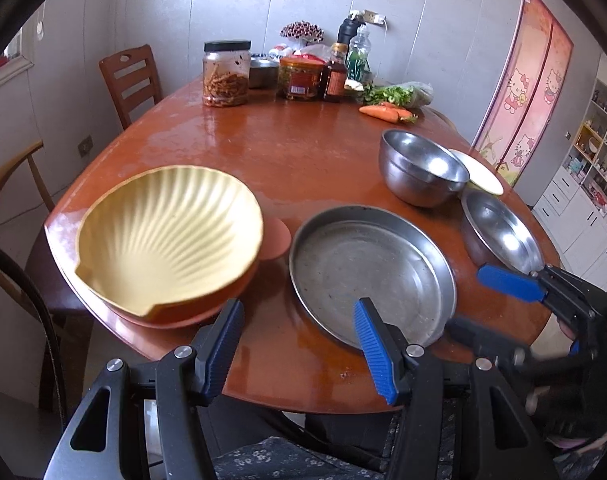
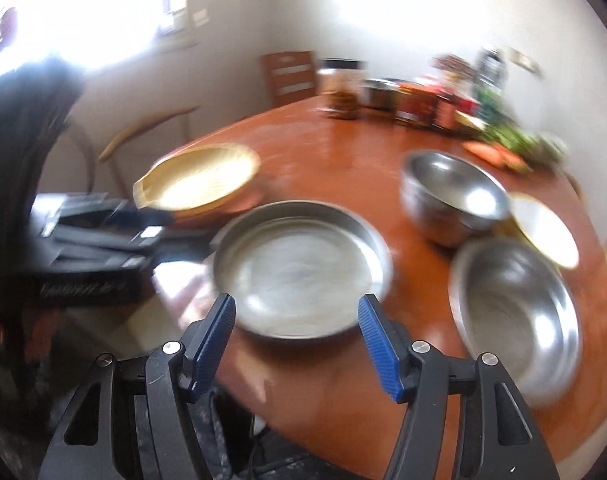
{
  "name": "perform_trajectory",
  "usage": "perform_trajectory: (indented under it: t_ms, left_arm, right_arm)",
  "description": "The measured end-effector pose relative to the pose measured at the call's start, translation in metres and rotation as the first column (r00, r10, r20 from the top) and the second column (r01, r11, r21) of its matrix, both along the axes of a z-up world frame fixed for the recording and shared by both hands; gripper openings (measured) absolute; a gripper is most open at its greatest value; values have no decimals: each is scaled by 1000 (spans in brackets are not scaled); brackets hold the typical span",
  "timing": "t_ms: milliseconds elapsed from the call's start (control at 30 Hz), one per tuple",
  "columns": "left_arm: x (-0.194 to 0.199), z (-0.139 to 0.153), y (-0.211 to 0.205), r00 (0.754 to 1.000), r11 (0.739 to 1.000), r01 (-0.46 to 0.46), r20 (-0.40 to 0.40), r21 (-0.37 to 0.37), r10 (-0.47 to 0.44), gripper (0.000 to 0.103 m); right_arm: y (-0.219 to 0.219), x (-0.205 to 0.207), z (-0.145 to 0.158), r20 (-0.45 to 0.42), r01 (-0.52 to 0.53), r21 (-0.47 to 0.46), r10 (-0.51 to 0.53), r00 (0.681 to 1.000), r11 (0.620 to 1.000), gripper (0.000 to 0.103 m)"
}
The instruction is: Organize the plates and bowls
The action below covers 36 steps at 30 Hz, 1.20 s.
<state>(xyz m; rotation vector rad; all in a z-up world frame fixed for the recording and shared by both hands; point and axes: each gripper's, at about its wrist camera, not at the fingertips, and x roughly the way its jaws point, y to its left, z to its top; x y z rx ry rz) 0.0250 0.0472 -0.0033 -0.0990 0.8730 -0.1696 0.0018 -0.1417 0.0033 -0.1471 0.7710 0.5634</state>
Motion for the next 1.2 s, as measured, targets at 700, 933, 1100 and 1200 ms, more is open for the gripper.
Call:
perform_trajectory:
  t_ms: [700, 933, 1100, 1200]
  left_arm:
    - [25, -26, -28, 999, 999, 32, -18, -27, -33, 56]
    - [18, -17, -34, 999, 999, 41, 5, -6, -41, 55]
    - [11, -5, -32, 999, 999, 40, 33, -8, -39, 55]
    - [8, 1, -30, 998, 999, 34, 47, -11, -34, 55]
  right_arm:
    - [-2, 33, -35, -42, 111, 4, -110, 993, 994, 38]
    - [-7, 30, -29, -20, 120, 2, -120, 993, 993, 38]
    - [-7, 23, -18, 9, 117, 16, -117, 993, 993, 39]
    - [-7, 20, -11, 26, 118, 25, -118, 993, 993, 39]
